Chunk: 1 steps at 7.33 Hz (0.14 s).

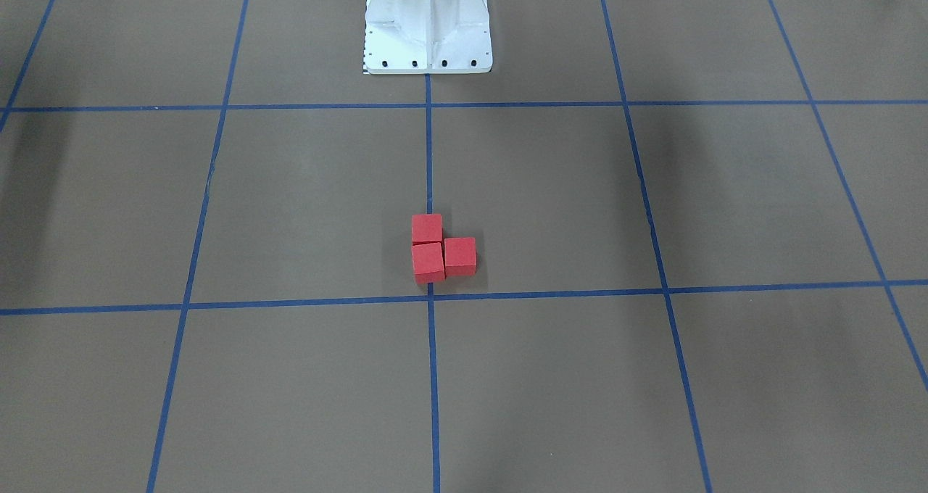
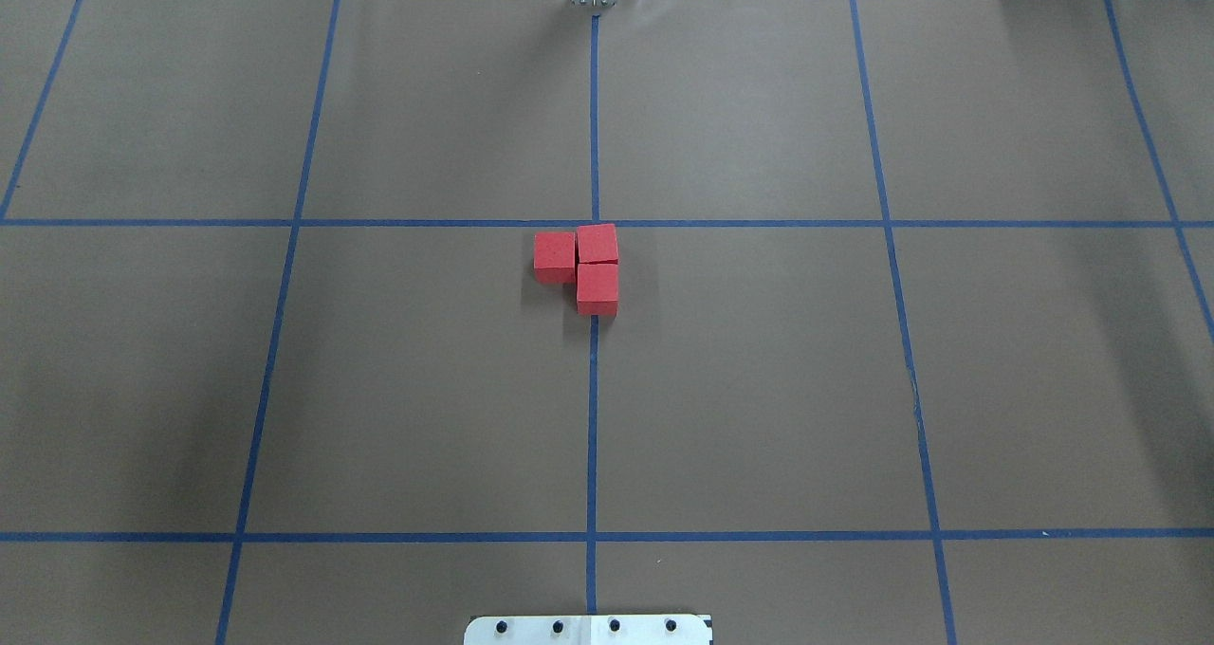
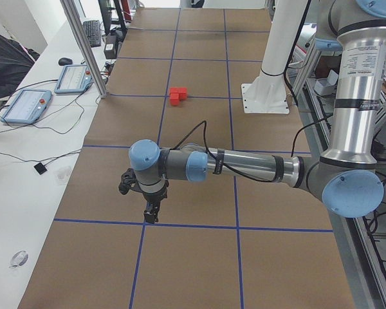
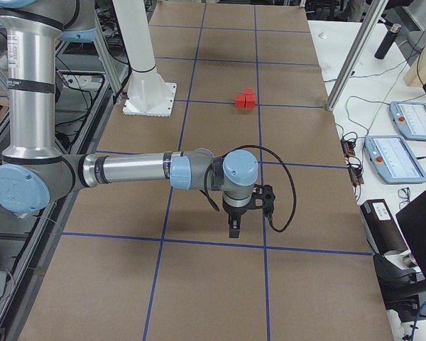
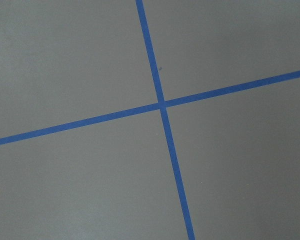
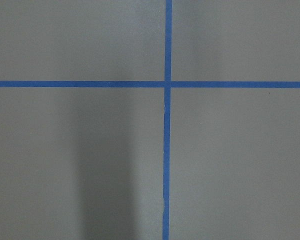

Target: Form red blocks into L shape at center

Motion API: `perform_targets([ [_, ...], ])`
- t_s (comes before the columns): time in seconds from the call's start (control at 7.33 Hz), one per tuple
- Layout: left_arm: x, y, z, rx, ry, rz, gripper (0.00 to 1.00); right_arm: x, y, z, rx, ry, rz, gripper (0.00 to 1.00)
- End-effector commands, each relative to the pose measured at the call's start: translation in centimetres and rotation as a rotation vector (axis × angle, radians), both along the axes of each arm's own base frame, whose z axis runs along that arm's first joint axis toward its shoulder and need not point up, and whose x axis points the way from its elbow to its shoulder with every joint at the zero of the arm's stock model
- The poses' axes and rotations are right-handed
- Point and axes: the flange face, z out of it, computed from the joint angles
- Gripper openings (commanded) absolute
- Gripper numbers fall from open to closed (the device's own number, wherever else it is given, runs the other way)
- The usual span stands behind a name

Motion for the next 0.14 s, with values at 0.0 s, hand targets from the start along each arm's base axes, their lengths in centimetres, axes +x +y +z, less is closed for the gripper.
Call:
perform_targets([
  [0.0, -0.06, 0.0, -0.08, 0.001, 0.0, -0.001, 1.0, 0.0, 0.0, 0.0, 0.0, 0.0, 0.0, 0.99],
])
